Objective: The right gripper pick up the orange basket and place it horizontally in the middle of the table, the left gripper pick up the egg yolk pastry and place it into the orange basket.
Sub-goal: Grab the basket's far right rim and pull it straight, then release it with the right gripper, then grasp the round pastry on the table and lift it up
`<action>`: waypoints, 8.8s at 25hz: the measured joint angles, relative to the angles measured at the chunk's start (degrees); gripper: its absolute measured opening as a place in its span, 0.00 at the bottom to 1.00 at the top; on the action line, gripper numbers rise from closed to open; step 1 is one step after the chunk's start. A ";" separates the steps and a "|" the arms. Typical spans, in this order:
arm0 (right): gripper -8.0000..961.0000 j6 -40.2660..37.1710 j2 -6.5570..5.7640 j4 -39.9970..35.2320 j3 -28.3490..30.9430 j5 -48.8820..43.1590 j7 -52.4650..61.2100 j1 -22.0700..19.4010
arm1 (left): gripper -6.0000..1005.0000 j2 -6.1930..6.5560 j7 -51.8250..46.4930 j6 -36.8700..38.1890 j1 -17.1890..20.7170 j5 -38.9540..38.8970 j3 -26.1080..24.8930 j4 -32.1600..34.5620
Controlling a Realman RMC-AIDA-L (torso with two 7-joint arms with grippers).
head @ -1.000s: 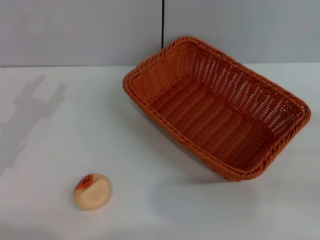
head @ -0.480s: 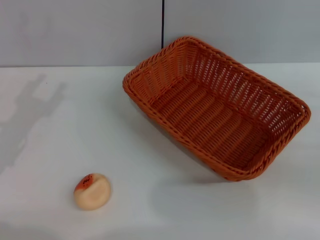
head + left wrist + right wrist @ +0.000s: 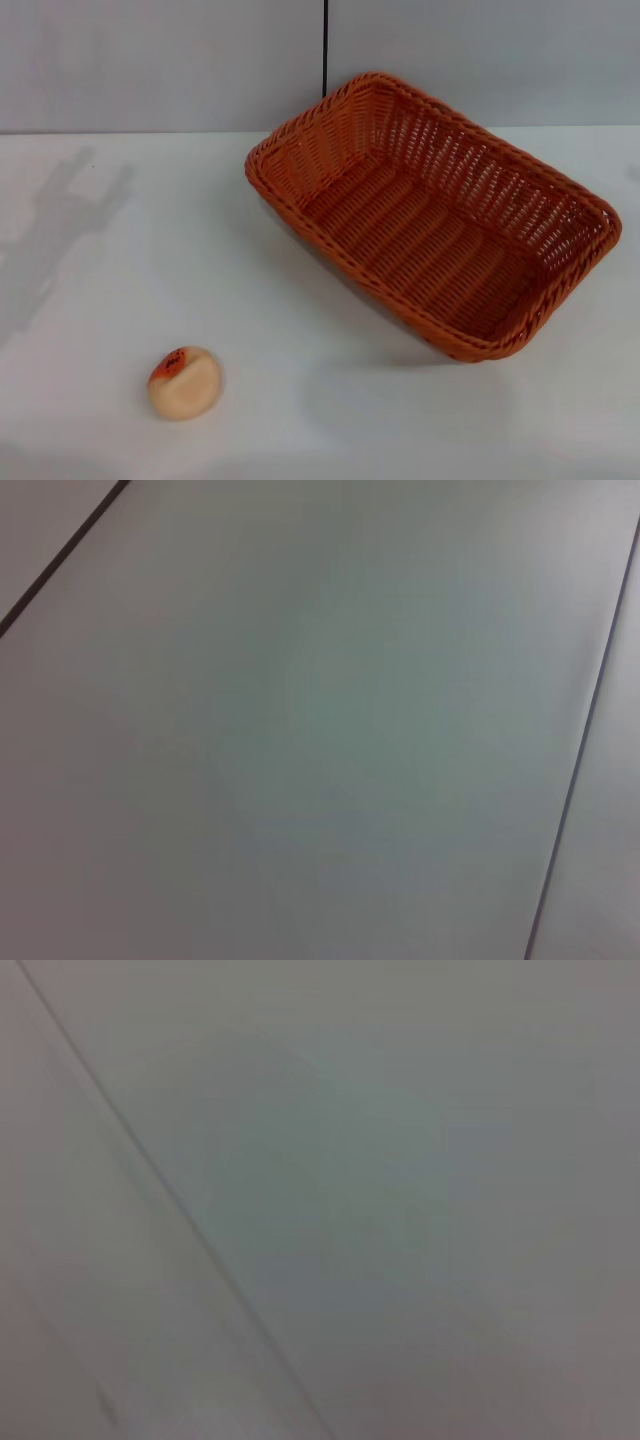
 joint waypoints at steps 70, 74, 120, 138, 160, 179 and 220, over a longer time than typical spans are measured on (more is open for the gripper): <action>0.21 8.15 10.72 -5.19 -25.88 -50.54 12.37 23.00 | 0.80 -0.17 0.26 3.14 -1.07 0.19 0.30 0.24; 0.21 8.05 10.85 -5.31 -25.89 -49.70 12.34 22.73 | 0.80 -0.17 0.29 3.14 -0.80 0.19 0.30 0.23; 0.18 -8.85 4.81 -5.10 -16.34 -14.12 2.40 13.52 | 0.80 -0.17 0.10 2.20 -0.43 0.19 0.56 0.03; 0.18 -2.86 2.25 7.27 -17.15 -17.76 -3.97 16.64 | 0.80 -0.17 0.50 2.69 -0.85 0.19 0.64 0.44; 0.55 4.83 5.16 6.90 -11.57 -15.65 -8.92 15.47 | 0.79 -0.17 0.53 2.90 -0.88 0.19 0.95 0.15; 0.55 3.99 10.38 25.52 2.35 28.73 -37.52 -5.53 | 0.79 8.22 -2.42 -6.13 3.92 11.09 18.52 -13.35; 0.55 4.65 12.03 32.33 12.73 33.20 -43.54 -5.53 | 0.79 4.21 -4.56 7.81 3.19 46.41 18.36 -13.06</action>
